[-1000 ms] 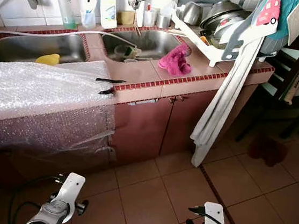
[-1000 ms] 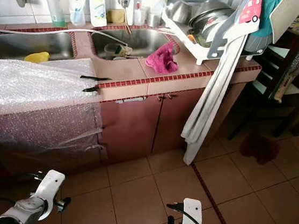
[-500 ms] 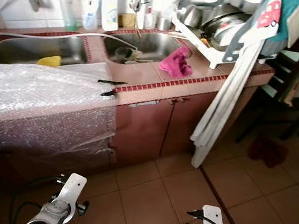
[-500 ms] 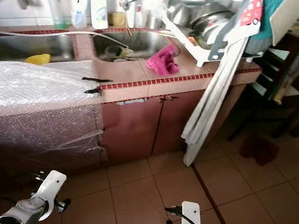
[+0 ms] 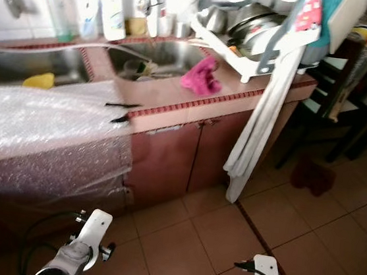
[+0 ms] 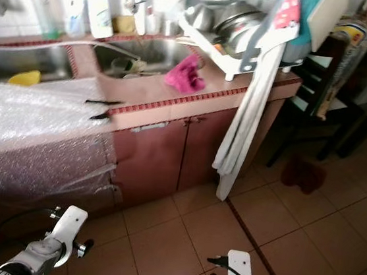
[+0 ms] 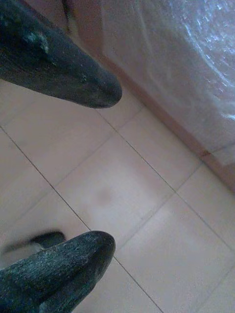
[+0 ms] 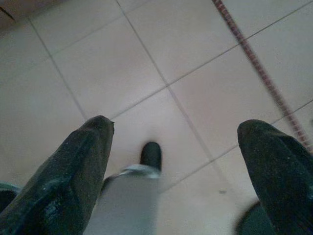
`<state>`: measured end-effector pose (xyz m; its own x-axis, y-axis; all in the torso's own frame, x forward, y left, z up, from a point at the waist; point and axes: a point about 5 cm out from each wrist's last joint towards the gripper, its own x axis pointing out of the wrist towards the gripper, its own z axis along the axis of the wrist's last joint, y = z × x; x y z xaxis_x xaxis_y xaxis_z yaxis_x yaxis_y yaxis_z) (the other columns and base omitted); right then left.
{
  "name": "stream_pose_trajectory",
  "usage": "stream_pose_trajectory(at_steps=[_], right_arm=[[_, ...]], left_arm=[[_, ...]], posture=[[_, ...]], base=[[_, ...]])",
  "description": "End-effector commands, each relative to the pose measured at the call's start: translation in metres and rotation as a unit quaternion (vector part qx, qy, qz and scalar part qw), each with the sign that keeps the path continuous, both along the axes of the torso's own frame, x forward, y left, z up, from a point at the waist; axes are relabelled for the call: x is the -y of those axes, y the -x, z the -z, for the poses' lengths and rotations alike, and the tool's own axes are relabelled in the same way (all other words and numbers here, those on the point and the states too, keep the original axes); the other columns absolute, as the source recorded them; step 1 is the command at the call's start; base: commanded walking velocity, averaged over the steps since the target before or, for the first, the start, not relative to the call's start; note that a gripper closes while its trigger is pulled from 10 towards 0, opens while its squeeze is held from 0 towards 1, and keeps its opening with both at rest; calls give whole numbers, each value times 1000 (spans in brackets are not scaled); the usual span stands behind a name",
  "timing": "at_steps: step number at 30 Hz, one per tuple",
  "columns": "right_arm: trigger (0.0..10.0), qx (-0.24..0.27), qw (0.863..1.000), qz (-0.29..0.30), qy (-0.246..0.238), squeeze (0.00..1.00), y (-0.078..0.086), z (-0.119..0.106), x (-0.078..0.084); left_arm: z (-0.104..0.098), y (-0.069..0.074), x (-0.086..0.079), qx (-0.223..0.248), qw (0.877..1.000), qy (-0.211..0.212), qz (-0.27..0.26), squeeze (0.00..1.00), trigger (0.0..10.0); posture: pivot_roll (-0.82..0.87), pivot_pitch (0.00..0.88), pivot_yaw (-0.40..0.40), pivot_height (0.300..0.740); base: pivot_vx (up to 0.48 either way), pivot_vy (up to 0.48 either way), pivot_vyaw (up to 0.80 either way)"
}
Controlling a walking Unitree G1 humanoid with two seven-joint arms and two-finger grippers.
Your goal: Kitchen organization
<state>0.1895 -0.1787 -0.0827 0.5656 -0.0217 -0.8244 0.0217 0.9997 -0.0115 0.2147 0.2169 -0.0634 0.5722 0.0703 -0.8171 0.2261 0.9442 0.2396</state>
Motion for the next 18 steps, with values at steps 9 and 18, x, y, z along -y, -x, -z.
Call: stream_pose_trajectory(at_steps=[9, 18], right_arm=[[10000, -3, 1000, 7, 12, 0, 2, 0, 11], [10000, 0, 1000, -5, 14, 0, 0, -1, 8]], left_arm=[[-11, -22, 14, 37, 999, 7, 19, 0, 10000], [-12, -23, 18, 39, 999, 8, 26, 0, 10000]], posture=[[42, 0, 13, 740], [37, 0, 15, 740]], base=[[0, 0, -676], [0, 0, 0]])
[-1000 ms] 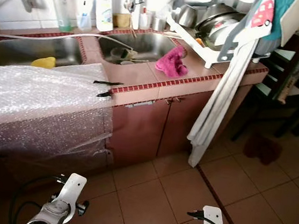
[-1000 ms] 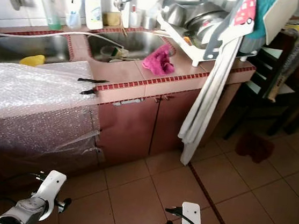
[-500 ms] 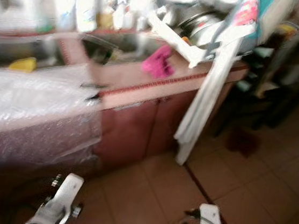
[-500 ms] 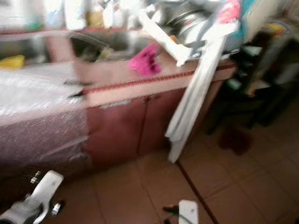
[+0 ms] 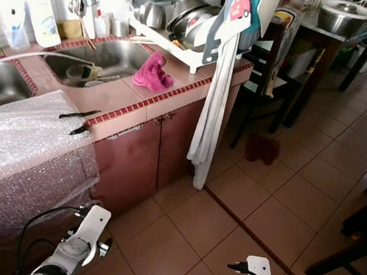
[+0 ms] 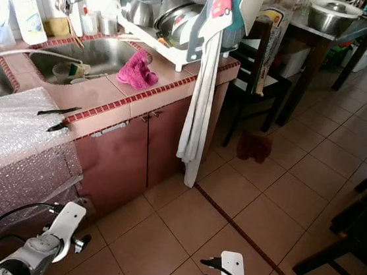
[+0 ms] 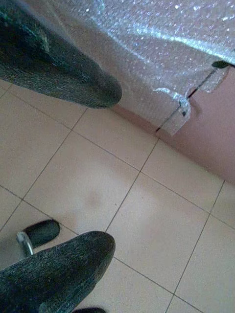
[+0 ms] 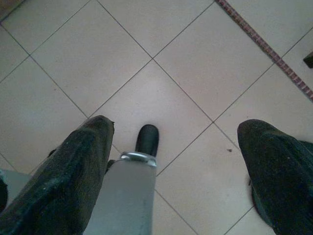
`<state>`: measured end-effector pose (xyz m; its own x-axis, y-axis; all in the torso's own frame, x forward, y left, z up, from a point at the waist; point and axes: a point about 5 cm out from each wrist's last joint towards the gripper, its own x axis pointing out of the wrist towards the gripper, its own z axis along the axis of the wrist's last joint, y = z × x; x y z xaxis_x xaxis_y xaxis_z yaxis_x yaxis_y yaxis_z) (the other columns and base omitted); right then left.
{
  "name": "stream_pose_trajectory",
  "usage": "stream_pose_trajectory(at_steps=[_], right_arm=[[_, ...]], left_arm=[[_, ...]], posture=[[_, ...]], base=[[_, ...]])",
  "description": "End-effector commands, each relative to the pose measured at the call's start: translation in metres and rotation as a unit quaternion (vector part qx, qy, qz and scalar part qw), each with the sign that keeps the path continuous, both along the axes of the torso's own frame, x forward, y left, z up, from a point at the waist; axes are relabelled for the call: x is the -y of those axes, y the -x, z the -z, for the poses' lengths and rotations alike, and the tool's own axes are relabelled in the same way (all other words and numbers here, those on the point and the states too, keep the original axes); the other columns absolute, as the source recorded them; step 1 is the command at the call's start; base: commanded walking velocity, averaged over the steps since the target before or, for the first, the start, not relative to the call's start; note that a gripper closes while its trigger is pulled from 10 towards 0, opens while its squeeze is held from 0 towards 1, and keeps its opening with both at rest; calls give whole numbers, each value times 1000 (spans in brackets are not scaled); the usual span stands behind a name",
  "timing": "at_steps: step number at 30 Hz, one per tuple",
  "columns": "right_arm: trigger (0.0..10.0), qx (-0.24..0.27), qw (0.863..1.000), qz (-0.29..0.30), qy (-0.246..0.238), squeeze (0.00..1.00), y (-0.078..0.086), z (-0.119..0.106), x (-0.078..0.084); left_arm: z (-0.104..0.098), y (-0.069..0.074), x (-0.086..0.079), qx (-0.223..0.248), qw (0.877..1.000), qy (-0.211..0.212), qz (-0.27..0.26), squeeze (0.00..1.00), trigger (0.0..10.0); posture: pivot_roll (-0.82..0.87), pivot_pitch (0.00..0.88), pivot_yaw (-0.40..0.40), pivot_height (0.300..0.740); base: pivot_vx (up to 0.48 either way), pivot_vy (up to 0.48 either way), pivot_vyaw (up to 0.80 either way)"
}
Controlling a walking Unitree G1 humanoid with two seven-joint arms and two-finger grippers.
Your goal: Kitchen organization
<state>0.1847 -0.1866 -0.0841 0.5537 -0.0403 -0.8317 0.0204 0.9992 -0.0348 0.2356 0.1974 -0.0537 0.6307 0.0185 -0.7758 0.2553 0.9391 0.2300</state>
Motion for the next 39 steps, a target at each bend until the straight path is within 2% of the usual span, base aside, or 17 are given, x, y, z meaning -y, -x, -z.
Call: stream_pose_trajectory(at_steps=[1, 17, 24, 39], right_arm=[[10000, 8, 1000, -5, 2, 0, -5, -2, 0], [10000, 12, 1000, 2, 3, 0, -5, -3, 0], [10000, 16, 999, 30, 9, 0, -6, -5, 12], [10000, 10, 999, 27, 14, 0, -2, -4, 16]], left_arm=[[-2, -3, -2, 4, 1000, -7, 3, 0, 10000], [-2, -3, -2, 2, 1000, -15, 7, 0, 10000], [-3, -4, -2, 1, 1000, -15, 8, 0, 10000], [-6, -8, 1, 10, 1000, -6, 7, 0, 10000]], posture=[[35, 0, 18, 740], [25, 0, 31, 740], [26, 0, 32, 740], [21, 0, 34, 740]], base=[[0, -285, 0], [0, -334, 0], [0, -321, 0], [0, -242, 0]])
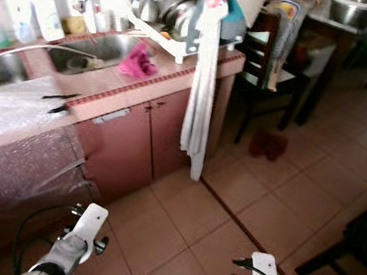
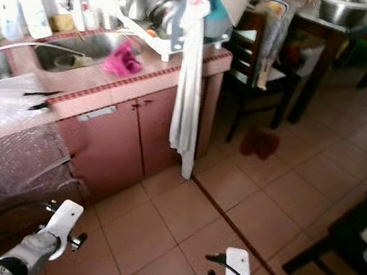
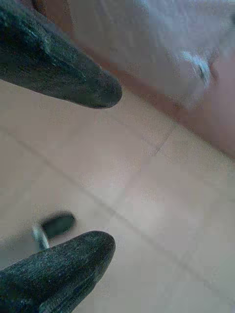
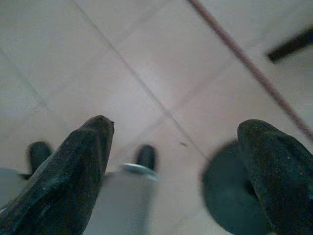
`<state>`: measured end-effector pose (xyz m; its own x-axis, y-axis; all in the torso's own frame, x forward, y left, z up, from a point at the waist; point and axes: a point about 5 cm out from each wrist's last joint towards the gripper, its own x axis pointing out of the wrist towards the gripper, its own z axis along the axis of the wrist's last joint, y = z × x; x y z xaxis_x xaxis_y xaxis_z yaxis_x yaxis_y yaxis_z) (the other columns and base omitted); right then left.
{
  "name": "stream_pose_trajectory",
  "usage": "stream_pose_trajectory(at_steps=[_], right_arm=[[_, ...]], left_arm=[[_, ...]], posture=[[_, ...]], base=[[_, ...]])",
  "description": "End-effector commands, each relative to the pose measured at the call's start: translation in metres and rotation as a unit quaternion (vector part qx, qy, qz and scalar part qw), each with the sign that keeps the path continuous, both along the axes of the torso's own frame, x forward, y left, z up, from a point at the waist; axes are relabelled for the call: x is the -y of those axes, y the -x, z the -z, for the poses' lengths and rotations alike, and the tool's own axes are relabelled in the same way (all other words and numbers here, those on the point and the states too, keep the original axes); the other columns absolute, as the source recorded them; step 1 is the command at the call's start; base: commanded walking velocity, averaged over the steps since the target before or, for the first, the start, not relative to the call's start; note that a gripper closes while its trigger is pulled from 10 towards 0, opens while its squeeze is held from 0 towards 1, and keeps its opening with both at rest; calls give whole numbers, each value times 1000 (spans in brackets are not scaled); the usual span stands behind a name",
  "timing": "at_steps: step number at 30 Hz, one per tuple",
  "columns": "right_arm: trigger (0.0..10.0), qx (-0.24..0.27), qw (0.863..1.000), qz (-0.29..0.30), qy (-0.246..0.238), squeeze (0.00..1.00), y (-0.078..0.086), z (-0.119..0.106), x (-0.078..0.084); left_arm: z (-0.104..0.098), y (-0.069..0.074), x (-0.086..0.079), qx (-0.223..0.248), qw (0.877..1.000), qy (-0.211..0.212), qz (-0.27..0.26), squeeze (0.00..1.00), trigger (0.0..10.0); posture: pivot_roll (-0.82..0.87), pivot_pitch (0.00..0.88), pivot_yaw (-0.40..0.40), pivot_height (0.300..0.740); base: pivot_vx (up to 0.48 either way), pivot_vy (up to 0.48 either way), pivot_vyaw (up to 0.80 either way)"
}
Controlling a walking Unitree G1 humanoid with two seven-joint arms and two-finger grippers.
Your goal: Kitchen organization
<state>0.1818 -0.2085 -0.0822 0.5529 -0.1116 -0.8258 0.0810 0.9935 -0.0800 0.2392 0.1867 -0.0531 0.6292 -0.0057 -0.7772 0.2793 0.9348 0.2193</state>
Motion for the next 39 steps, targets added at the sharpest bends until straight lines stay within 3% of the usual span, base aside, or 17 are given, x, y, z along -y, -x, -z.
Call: stream_pose_trajectory(at_steps=[1, 14, 20, 39], right_arm=[[10000, 8, 1000, -4, -8, 0, -5, -2, -6], [10000, 20, 1000, -24, 1, 0, -7, -3, -5], [10000, 22, 999, -28, 4, 0, -10, -5, -5], [10000, 25, 999, -31, 6, 0, -13, -6, -6]], left_arm=[[-5, -5, -10, 11, 1000, -11, -5, 0, 10000], [-6, -7, -12, 13, 1000, -10, -19, 0, 10000], [-5, -5, -11, 9, 1000, -12, -14, 0, 10000], [-2, -1, -6, 1, 1000, 7, -3, 0, 10000]], posture=[[21, 0, 34, 740], [18, 0, 31, 740], [15, 0, 28, 740], [14, 0, 24, 740]], base=[[0, 0, 0], [0, 0, 0], [0, 0, 704], [0, 0, 0]])
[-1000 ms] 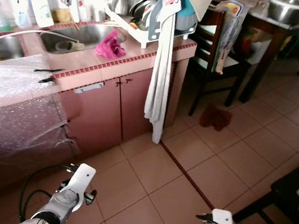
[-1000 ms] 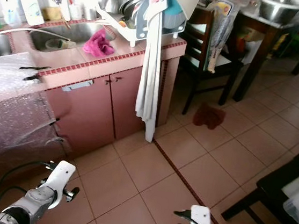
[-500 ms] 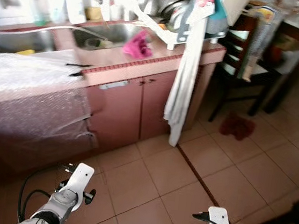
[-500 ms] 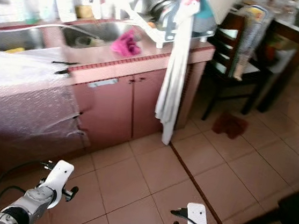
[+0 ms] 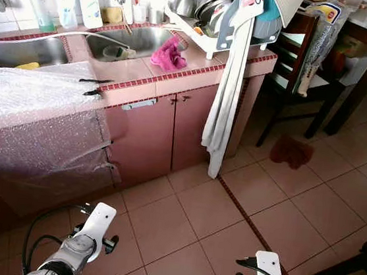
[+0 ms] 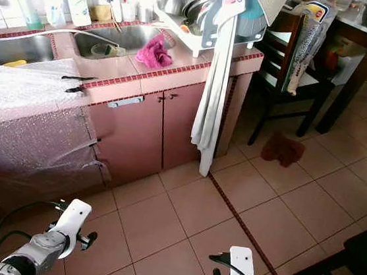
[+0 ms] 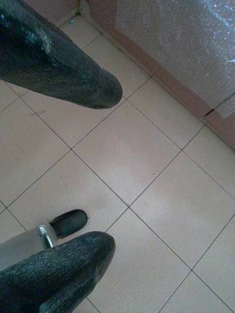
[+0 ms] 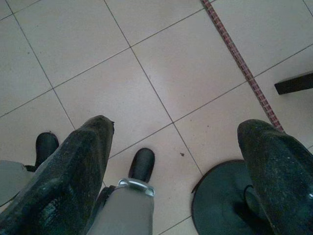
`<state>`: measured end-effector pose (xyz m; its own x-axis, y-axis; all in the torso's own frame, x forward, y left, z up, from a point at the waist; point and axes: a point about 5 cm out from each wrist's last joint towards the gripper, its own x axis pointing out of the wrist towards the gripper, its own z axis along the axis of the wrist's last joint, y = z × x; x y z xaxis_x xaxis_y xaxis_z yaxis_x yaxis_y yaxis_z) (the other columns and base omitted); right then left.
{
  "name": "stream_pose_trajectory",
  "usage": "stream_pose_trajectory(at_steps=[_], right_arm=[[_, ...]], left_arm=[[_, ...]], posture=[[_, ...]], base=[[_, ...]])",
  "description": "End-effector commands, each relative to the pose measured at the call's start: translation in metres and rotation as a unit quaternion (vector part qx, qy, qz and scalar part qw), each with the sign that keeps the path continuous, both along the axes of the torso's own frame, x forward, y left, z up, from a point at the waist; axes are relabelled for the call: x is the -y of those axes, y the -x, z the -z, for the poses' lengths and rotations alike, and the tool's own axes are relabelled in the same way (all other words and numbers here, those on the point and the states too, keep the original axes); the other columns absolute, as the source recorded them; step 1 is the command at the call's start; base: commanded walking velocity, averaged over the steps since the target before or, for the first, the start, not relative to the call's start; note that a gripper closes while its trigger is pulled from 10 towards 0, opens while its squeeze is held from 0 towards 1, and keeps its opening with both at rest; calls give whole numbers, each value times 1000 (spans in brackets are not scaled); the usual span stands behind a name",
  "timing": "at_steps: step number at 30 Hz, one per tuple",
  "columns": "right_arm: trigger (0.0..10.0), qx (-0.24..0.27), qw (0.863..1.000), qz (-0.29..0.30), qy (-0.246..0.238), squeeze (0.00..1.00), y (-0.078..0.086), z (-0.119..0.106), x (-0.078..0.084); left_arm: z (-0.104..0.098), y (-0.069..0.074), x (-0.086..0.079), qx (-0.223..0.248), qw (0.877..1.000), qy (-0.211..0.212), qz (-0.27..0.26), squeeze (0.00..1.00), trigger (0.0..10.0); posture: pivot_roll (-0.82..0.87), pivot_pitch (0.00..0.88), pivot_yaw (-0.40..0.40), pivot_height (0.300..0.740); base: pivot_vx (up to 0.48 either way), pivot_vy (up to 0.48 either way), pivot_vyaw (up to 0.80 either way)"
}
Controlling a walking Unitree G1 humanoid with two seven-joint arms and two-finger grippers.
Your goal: Kitchen organization
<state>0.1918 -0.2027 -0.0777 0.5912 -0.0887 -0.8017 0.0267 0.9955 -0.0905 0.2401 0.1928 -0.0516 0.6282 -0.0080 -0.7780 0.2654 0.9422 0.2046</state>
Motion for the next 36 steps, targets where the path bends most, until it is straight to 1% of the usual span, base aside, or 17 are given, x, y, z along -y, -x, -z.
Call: stream_pose_trajectory(at_steps=[1, 10, 36], right_arm=[[10000, 5, 1000, -2, 0, 0, -2, -1, -1], [10000, 8, 1000, -4, -2, 0, -6, -3, -4], [10000, 9, 1000, -5, -3, 0, -7, -3, -5]], left_arm=[[0, -1, 0, 1, 1000, -1, 4, 0, 10000], [-1, -1, -1, 1, 1000, -1, 8, 0, 10000], [0, 1, -3, -4, 1000, -11, 14, 0, 10000]], posture=[[14, 0, 24, 740], [18, 0, 24, 740], [25, 0, 28, 740]], base=[[0, 0, 0], [231, 0, 0], [291, 0, 0]])
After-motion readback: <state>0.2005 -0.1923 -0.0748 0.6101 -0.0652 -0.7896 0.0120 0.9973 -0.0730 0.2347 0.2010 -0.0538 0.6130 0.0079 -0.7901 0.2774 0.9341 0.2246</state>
